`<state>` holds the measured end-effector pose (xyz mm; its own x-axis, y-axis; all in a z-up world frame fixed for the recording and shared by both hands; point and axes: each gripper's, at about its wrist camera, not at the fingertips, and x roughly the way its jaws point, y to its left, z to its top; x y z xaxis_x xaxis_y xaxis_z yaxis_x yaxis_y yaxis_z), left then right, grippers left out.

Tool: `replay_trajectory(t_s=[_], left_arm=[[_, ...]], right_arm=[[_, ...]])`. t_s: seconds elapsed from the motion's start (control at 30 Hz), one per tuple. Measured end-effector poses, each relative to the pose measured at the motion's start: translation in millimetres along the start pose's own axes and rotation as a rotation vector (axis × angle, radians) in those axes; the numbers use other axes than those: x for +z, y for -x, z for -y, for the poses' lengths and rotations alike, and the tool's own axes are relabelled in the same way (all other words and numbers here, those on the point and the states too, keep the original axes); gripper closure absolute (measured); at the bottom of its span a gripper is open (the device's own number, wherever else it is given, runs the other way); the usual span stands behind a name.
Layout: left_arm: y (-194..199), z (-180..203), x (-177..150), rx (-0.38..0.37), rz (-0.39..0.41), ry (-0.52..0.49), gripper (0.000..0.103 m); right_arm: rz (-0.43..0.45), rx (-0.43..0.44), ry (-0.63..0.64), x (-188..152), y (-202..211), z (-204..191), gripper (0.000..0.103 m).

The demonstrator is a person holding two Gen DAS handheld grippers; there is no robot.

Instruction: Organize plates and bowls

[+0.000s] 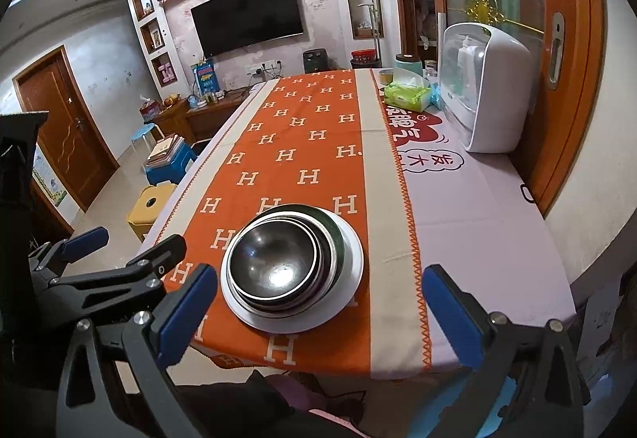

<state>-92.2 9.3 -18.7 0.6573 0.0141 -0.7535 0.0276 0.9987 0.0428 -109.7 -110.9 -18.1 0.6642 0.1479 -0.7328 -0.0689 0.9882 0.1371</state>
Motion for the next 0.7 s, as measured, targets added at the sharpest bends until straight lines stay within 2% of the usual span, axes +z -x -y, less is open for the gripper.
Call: replay_trajectory(t_s=[0.7], left_arm=[[3.0, 3.4, 1.0, 0.002, 0.000, 0.006, 0.001]], right_arm=[[-0.005, 0.000, 0.000, -0.5, -0.6, 1.9, 0.000]])
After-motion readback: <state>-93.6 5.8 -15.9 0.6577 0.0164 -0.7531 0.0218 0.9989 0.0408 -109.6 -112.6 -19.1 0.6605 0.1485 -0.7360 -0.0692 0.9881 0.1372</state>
